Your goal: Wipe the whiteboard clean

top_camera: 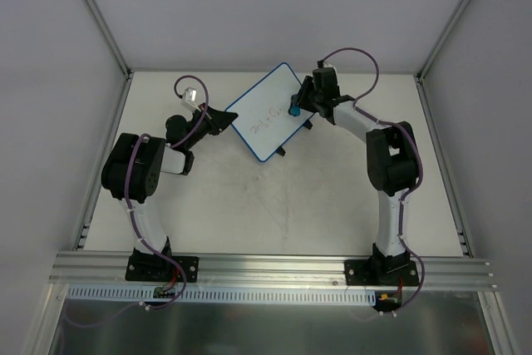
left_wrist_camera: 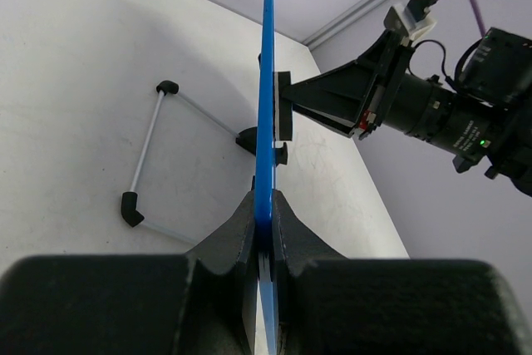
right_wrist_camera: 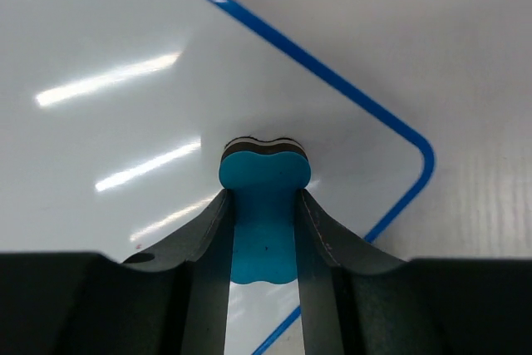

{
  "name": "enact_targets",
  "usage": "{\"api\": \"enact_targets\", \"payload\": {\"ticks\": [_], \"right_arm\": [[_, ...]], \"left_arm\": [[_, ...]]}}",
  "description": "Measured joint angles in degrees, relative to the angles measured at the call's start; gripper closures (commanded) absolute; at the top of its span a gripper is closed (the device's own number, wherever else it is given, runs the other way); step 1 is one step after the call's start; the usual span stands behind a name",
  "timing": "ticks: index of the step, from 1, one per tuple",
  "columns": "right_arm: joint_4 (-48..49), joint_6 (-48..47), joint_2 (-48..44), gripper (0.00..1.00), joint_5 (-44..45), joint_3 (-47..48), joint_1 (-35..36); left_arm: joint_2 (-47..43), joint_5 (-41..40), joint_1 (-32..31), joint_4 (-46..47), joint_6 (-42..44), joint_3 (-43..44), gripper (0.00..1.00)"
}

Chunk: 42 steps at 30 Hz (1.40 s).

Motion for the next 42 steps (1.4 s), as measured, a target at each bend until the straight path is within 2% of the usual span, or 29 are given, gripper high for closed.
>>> {"api": "enact_targets", "payload": {"ticks": [6, 17, 31, 42], "right_arm": [[-0.2, 3.0, -0.1, 1.00, 0.1, -3.0, -3.3], [-1.2, 1.8, -0.1, 1.00, -0.1, -2.2, -3.0], [-2.8, -8.1, -0.1, 1.00, -4.6, 5.2, 6.0], [-1.5, -15.8, 0.3, 1.00, -13.5, 7.9, 10.1]], "left_arm": [[0.0, 0.1, 0.0, 0.1, 0.0, 0.0, 1.00], [0.0, 0.2, 0.0, 0.1, 0.0, 0.0, 1.00], [0.0, 0.3, 0.0, 0.1, 0.0, 0.0, 1.00], [0.0, 0.3, 0.0, 0.1, 0.0, 0.0, 1.00]]}}
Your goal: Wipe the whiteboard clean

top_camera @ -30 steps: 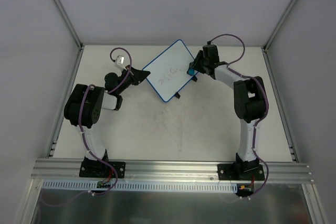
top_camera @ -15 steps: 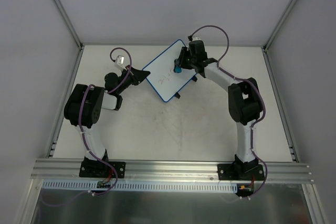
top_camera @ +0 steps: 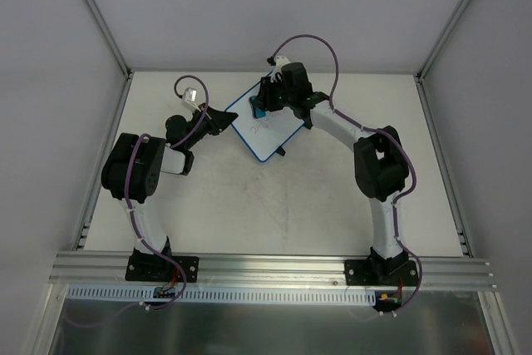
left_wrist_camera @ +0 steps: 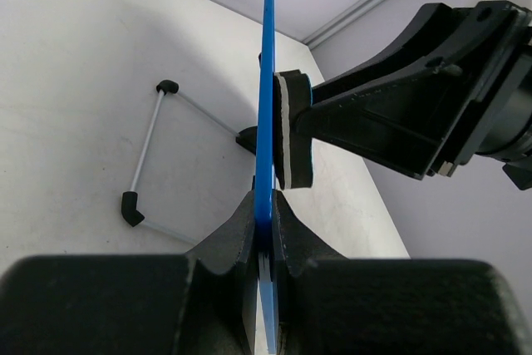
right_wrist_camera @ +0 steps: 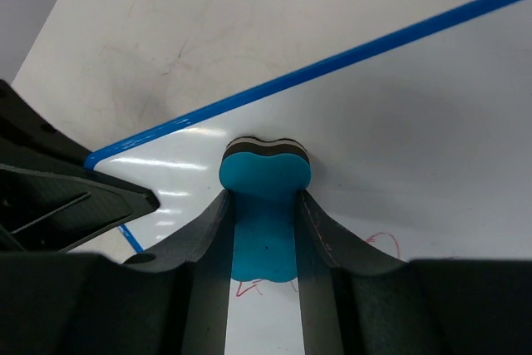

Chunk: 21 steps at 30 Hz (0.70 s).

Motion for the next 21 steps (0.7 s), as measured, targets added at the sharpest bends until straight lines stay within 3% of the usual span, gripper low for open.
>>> {"api": "enact_targets", "payload": {"ticks": [13, 21], "right_arm": [[0.8, -3.0, 0.1, 1.00, -3.4, 0.3, 1.7], [1.4, -2.2, -0.9, 1.00, 5.2, -1.4, 3.3]], "left_arm": [[0.0, 0.0, 0.0, 0.0, 0.0, 0.0, 1.00], [0.0, -0.1, 0.0, -0.1, 0.0, 0.0, 1.00]]}}
